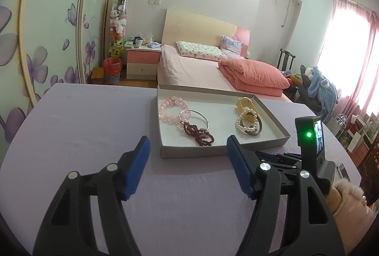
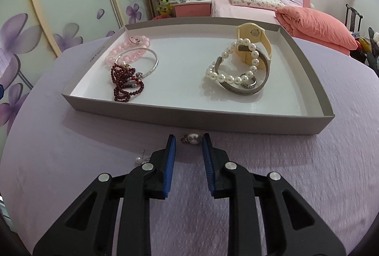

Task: Organize jewelry
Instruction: 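Grasp the pearl stud with the right tool while the left tool grasps the pearl earrings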

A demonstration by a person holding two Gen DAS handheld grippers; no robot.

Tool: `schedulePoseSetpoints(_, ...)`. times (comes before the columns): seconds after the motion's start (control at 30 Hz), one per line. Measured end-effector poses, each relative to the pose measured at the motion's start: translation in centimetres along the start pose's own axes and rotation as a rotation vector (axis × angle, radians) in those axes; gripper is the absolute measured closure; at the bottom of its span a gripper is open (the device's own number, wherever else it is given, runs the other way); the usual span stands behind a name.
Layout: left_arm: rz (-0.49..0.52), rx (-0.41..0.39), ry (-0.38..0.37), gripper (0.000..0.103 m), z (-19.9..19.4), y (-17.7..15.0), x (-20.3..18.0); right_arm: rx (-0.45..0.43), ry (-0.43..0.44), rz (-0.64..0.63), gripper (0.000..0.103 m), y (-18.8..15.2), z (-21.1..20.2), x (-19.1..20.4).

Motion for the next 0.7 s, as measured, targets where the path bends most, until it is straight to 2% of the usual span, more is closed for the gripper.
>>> schedulePoseSetpoints(0.2,0.009,0.017,-0.004,0.037,0.5,-0.4,-0.4,0.001,-0.002,0.005,0.079,0.1,0.2,0.0)
schedulePoseSetpoints(0.27,0.012,0.021,-0.006,0.037,0.7,-0.5,-0.6,-0.001,-0.010,-0.004,0.086,0.1,0.2,-0.1)
schedulePoseSetpoints(0.43,0.021,0.036,-0.011,0.037,1.1,-1.0,-1.3,0.003,-0.008,0.002,0.086,0.1,-0.1,-0.6)
schedulePoseSetpoints(0.63,0.044,0.070,-0.031,0.037,2.3,-2.1,-3.0,-0.037,-0.030,0.052,0.086,0.5,-2.0,-3.0)
schedulePoseSetpoints(0.7,0.057,0.089,-0.039,0.032,2.9,-2.8,-3.9,-0.055,-0.039,0.068,0.086,0.9,-2.7,-3.9)
Point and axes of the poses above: each gripper's, at about its wrist camera, not at the fingertips, and z roughly the way its jaws point, x to its left, y to its top, the point moved 8 cm from there along z, roughly the way its jaws point, and after that the axes turned 13 degrees about -x, right-handed, at the moved point
